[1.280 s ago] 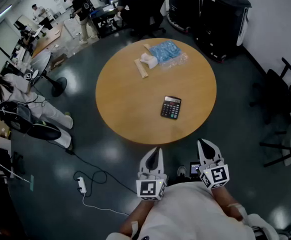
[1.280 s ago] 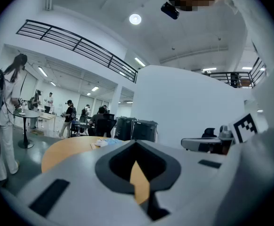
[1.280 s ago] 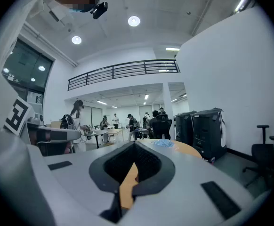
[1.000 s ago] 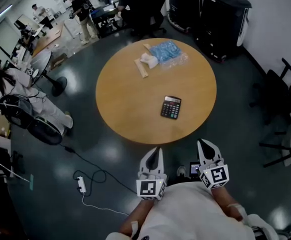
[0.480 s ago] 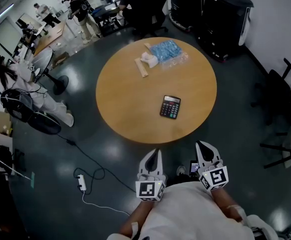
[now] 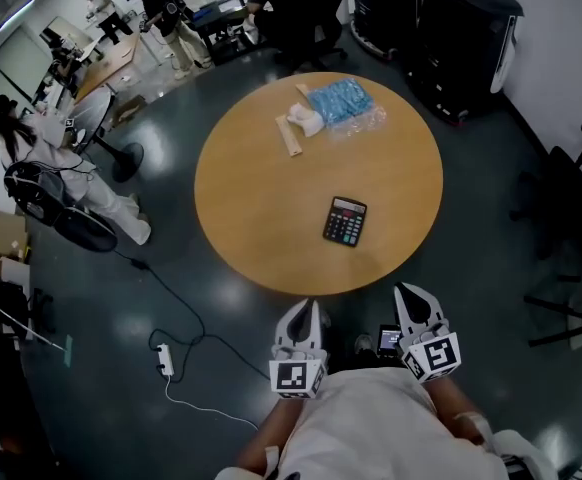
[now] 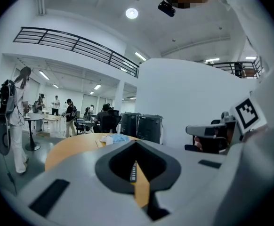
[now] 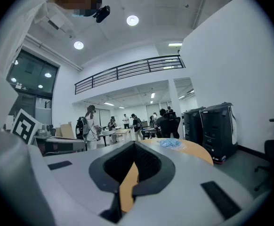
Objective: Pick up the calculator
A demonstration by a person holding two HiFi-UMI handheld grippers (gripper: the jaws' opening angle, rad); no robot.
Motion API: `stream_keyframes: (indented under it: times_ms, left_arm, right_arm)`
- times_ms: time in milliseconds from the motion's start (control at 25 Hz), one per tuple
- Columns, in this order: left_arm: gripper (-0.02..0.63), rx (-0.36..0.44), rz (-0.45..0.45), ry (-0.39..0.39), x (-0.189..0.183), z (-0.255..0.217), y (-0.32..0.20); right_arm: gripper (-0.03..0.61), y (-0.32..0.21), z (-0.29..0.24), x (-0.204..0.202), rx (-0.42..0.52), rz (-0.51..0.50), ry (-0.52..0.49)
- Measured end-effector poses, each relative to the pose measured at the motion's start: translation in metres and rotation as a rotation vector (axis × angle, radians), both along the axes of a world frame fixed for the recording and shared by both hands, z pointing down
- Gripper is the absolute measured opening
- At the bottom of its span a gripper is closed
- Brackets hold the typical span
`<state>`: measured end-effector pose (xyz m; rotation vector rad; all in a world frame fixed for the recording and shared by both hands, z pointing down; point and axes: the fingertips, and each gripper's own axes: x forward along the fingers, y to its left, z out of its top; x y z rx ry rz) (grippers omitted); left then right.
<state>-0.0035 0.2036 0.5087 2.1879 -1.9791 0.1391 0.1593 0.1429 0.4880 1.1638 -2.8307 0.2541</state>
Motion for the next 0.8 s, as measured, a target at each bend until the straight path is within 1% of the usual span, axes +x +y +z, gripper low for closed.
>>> stream_keyframes:
  times_ms: [160, 240, 360, 480, 600, 720, 800]
  left_arm:
    - [0.006, 0.027, 0.037, 0.011, -0.024, 0.006, -0.047]
    - [0.006, 0.035, 0.079, 0.008, -0.039, 0.013, -0.075]
    - [0.006, 0.017, 0.151, 0.007, -0.060, 0.025, -0.110]
    - [0.006, 0.009, 0.225, 0.012, -0.071, 0.031, -0.144]
    - [0.006, -0.027, 0.321, 0.035, -0.072, 0.046, -0.174]
    - [0.006, -0.093, 0.440, 0.074, -0.069, 0.075, -0.200]
    - [0.006, -0.131, 0.511, 0.070, -0.067, 0.095, -0.219]
  right_arm:
    - [0.015, -0.035, 0.003, -0.010, 0.020, 0.020, 0.010]
    - [0.015, -0.055, 0.004, -0.020, 0.031, 0.047, 0.011]
    - [0.015, -0.079, 0.003, -0.035, 0.039, 0.095, 0.016]
    - [0.015, -0.103, -0.005, -0.047, 0.055, 0.132, 0.030]
    - [0.014, -0.122, -0.012, -0.056, 0.058, 0.154, 0.036]
    - [0.015, -0.135, -0.012, -0.063, 0.052, 0.156, 0.042]
    - [0.014, -0.145, -0.010, -0.067, 0.051, 0.150, 0.040]
